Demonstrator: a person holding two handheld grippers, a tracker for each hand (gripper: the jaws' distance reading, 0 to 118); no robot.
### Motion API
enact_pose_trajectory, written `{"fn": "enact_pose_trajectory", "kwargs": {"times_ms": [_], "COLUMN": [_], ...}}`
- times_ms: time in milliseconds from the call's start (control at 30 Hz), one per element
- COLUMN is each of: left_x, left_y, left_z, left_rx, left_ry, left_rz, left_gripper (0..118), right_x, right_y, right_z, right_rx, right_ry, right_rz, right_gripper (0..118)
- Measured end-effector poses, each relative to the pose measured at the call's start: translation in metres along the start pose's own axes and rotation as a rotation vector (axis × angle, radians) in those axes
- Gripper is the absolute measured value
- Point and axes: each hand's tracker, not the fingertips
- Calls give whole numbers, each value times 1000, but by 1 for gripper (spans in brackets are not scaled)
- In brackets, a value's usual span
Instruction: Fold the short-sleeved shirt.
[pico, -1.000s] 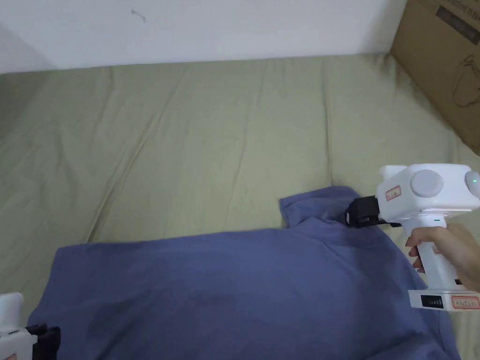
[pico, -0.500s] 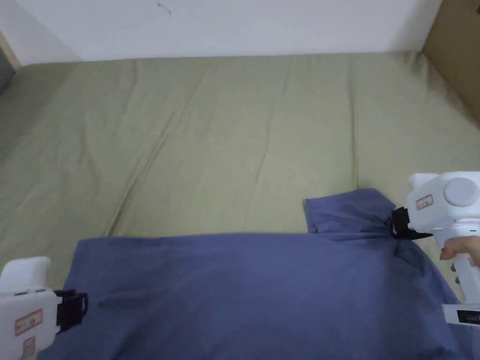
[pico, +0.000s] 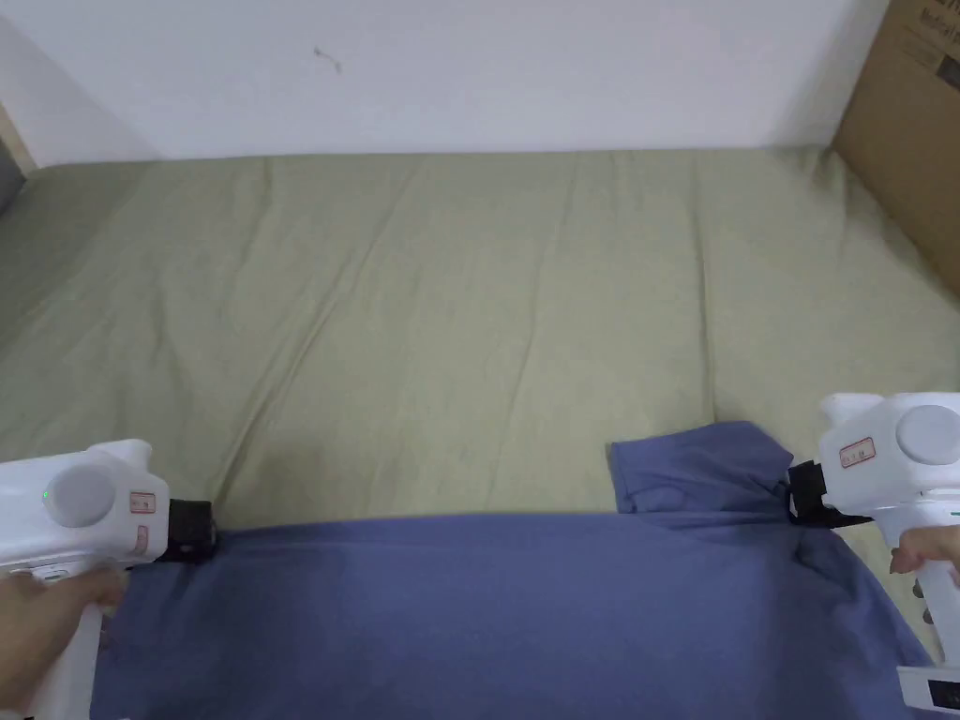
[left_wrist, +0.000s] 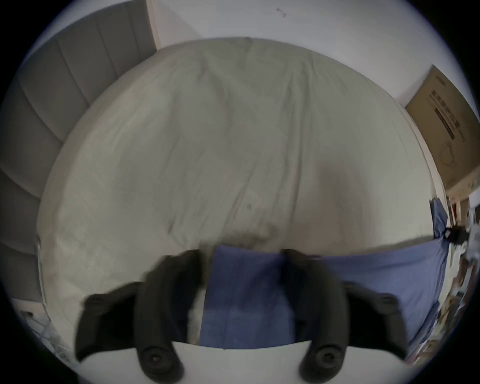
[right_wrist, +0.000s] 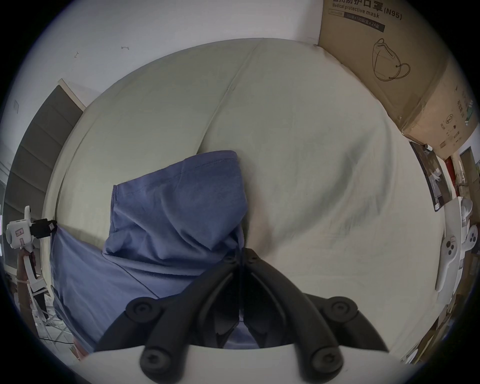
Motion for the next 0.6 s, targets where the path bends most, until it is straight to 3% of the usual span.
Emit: {"fn": "enact_pose_trajectory", "kwargs": {"times_ms": [100,200,367,600], "left_x": [-1,5,-2,-19], "left_y": [1,-6,-19,-87], "left_z": [11,31,96,199], "left_rx": [-7,17,129,261], "left_ry": [-103,-47,-95,-109], "left_rz": [-4,-50,-36,-88], "left_gripper": [2,2,2,2], "right_x": [-3,-5,4,8], "right_y": [-3,-9,-24,-103], "right_z": [14,37,88,173], "right_rx": [13,54,129,213], "right_ry": [31,32,73,99], "right_rz": [-1,2,6,42], "right_gripper": [0,0,0,0]}}
